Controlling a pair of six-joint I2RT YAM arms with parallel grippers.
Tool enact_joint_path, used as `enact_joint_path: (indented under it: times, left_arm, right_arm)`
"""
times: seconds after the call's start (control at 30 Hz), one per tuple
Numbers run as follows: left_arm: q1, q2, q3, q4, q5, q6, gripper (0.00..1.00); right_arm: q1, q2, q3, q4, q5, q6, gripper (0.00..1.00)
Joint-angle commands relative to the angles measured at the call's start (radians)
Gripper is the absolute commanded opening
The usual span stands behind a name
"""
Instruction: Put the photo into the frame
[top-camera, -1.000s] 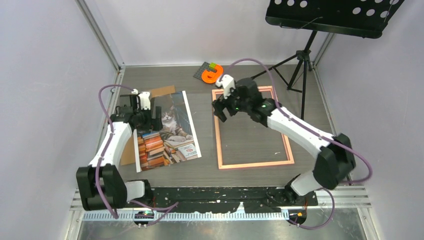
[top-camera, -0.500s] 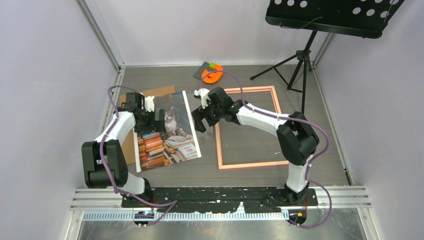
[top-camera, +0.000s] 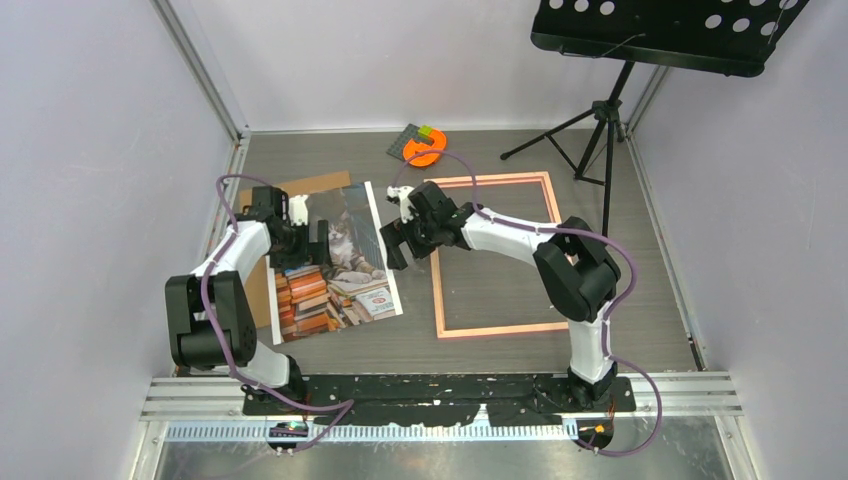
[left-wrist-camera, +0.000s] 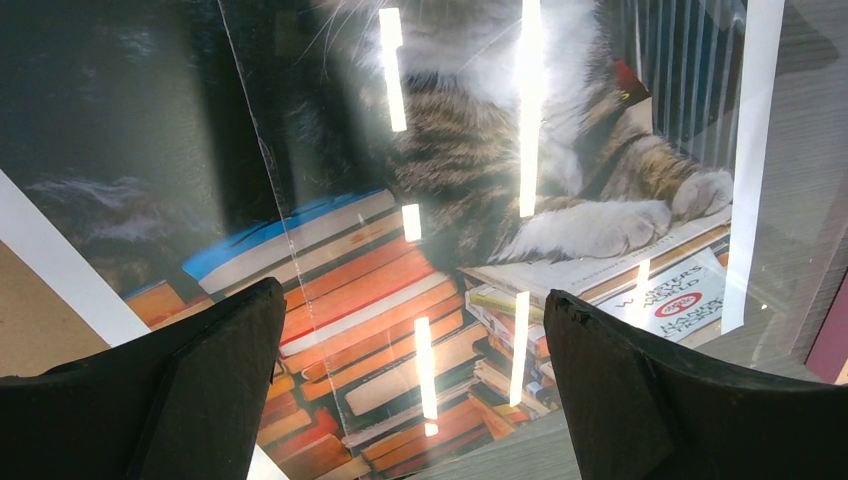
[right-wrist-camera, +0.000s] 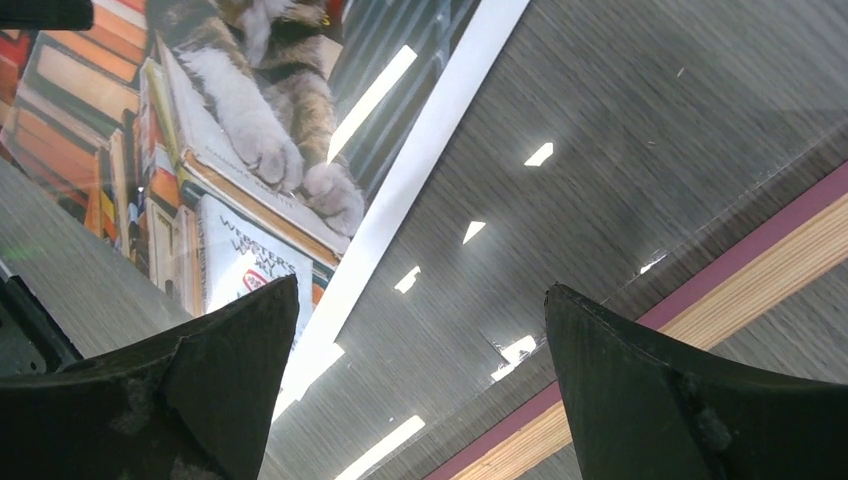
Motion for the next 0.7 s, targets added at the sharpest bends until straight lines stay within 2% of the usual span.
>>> enact_joint_path:
  times: [0.0,0.67]
  left_arm:
    - [0.009,0.007,0.027,0.016,0.024,-0.014,0.99]
    - [0.011,0.030,0.030,0.020,0.021,-0.014,0.99]
  right_arm:
    - [0.003,0.019,0.047,-0.007,0.051,0.041,1.00]
    - [0.001,0.044,0.085,-0.117,0.231,0.070,0.99]
